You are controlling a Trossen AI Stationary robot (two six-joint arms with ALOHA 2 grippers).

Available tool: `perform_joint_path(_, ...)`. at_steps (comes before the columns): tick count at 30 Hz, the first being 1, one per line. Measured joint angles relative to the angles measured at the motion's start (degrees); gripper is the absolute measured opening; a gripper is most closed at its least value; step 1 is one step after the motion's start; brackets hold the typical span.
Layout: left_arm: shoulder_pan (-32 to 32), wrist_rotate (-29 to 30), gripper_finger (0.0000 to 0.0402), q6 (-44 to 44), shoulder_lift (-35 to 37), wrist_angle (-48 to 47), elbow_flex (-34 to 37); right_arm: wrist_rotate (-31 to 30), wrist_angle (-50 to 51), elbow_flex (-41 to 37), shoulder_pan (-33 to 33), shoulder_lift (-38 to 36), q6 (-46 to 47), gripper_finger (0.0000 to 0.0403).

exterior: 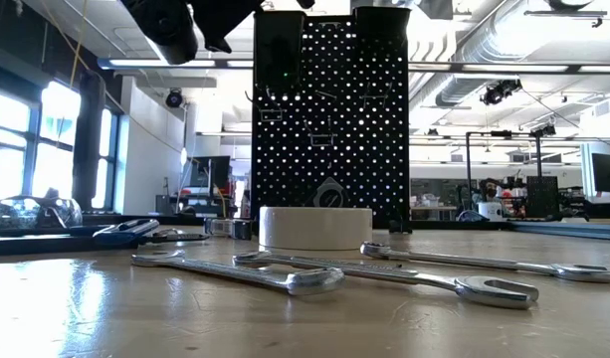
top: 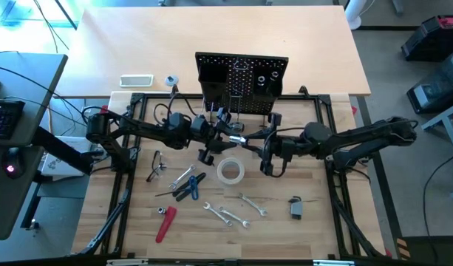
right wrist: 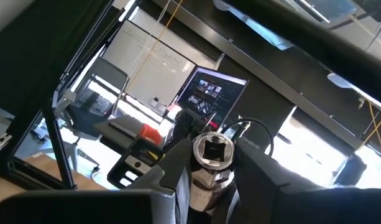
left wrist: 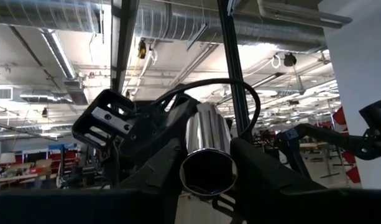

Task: Hang tools onto peg board
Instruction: Put the silver socket into the right black bin on the peg board

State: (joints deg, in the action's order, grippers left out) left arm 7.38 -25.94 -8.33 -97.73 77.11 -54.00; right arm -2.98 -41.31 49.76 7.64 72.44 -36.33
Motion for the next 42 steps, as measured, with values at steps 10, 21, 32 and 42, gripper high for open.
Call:
perform_joint_path(10,0.0,0.2,0.0117,0.0,-0.1,-0.3,0.0,-0.2,3.3,1.6,0.0,-0.4,1.8,0.0079)
perform_joint_path(21,0.8,2.1,0.0183,-0.4,-0.4,-1.7,0.3,-1.5,12.6,5.8,0.8,-2.7,4.6,0.0078)
perform_joint_path(32,1.7,0.9,0.0199,-0.7,-0.3,-5.7,0.3,-10.5,26.7,13.5,1.5,-2.8,4.6,0.0078)
perform_joint_path(42,0.7,0.5,0.02,5.1,-0.3,-22.2,0.3,-24.7,44.8,24.8,1.5,-4.9,4.5,0.0078)
